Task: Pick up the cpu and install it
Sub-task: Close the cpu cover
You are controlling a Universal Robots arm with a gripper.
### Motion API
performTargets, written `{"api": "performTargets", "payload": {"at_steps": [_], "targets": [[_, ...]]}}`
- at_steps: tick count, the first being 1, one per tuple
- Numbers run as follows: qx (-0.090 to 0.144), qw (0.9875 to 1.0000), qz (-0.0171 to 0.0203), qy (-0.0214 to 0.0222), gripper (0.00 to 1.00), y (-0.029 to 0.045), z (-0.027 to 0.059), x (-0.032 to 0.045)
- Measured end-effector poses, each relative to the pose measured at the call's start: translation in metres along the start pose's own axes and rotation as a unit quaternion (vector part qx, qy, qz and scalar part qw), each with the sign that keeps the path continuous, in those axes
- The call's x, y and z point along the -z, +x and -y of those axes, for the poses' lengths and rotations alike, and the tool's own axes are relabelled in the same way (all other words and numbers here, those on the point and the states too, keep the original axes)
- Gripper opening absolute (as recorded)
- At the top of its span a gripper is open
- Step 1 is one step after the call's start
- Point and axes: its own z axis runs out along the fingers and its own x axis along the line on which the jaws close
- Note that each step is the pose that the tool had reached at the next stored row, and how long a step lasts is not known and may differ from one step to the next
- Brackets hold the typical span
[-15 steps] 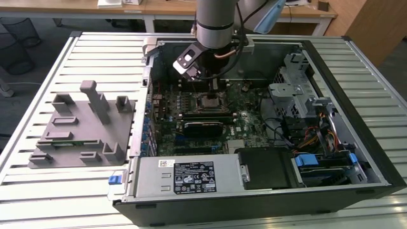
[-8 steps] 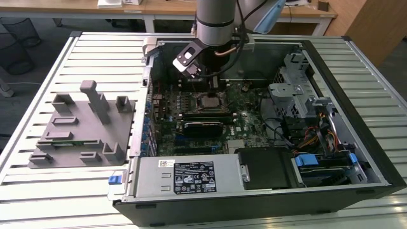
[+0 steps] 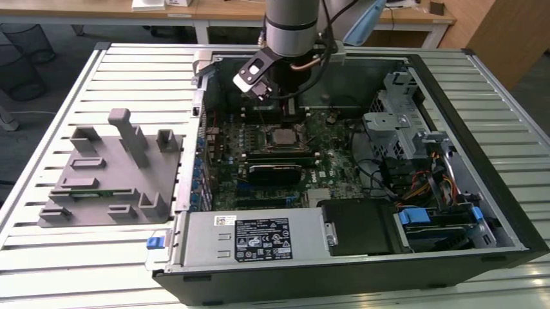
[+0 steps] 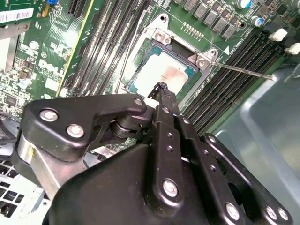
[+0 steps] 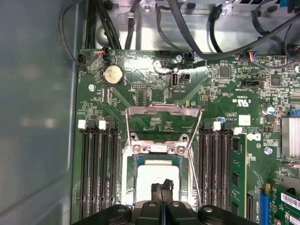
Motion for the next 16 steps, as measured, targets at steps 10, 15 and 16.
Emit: {"api": "performTargets", "payload": {"at_steps": [10,15,16], "targets": [[0.0,1.0,-0.0001,0.0,0.11,0.0,-0.0002,0.0045],[0.0,1.0,-0.0001,0.0001,0.11,-0.0001,-0.0003,0.0065],[0.0,1.0,-0.0002,0.0001,0.11,-0.0001,-0.0004,0.0076]]}}
